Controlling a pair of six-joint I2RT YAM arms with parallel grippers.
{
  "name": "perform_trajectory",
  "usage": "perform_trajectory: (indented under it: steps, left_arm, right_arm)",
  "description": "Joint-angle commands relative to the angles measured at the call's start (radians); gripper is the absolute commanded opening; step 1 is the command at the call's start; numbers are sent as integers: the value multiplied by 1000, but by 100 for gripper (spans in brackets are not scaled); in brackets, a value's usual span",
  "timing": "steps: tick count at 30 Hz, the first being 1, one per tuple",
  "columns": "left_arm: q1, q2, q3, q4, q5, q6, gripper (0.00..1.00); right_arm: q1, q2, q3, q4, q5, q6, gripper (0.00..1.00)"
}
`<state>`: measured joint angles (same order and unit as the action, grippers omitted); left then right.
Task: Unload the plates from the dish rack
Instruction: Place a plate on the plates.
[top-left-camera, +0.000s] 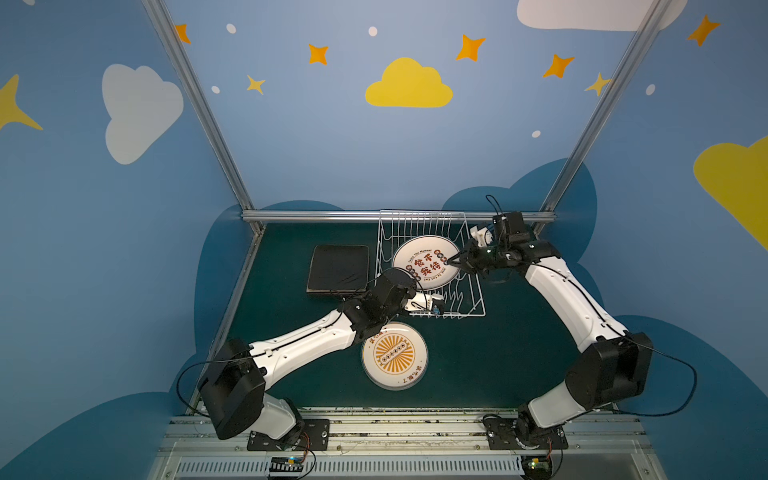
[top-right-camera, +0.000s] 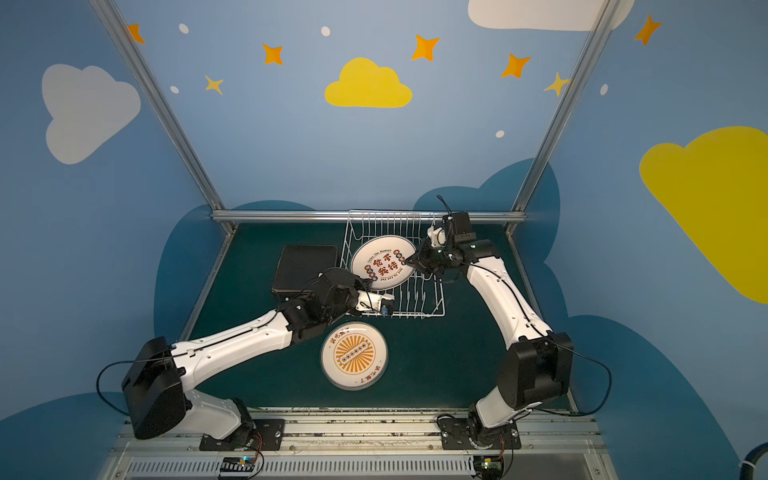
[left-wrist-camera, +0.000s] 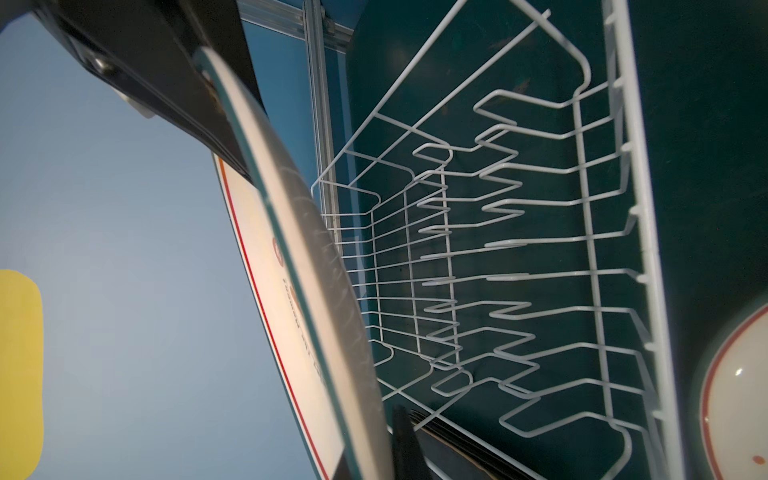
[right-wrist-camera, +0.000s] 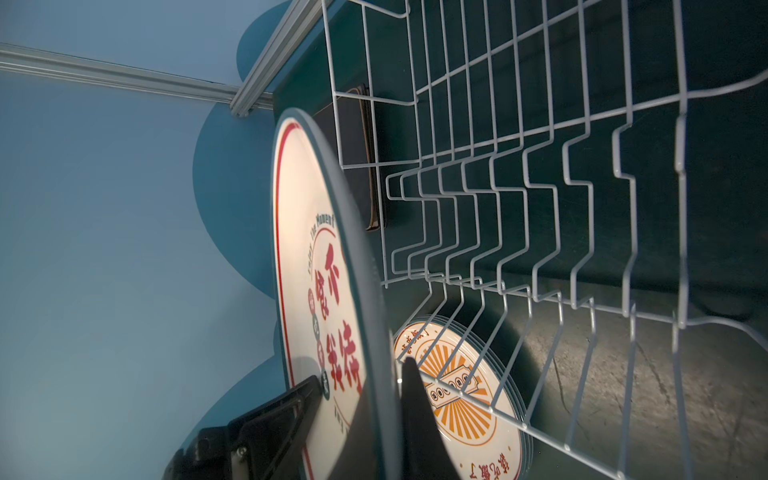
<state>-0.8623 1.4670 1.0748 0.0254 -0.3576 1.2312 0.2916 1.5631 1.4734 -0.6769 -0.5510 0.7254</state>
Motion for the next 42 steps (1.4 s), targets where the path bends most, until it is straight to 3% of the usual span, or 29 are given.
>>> perform_trajectory:
  steps: [1, 2, 4, 10, 17, 25, 31, 34, 42]
  left_arm:
    - [6, -6, -7, 73, -51, -36, 57]
    - [8, -6, -10, 79, -60, -46, 68]
    - [6, -11, -17, 77, -68, -66, 79]
    - [20, -73, -14, -55, 1, -239, 99]
    - [105, -232, -31, -220, 184, -550, 100]
    - [370, -435, -42, -369, 636, -930, 100]
    - [493, -525, -82, -400, 878, -1052, 100]
    - [518, -544, -89, -448, 919, -1068, 100]
    - [581, -594, -158, -426, 878, -1145, 100]
  right_arm:
    - [1, -38, -16, 42, -33, 14, 0]
    - [-1, -49, -32, 64, -35, 26, 0]
    - [-9, -72, -62, 116, -44, 53, 0]
    - [-47, -164, -165, 305, -79, 137, 0]
    - [-95, -282, -260, 357, -70, 137, 0]
    - [-103, -429, -373, 321, -119, 62, 0]
    - [-73, -538, -483, 244, -159, 6, 0]
    - [-37, -599, -548, 219, -150, -9, 0]
    - [52, -711, -713, 169, -128, 0, 0]
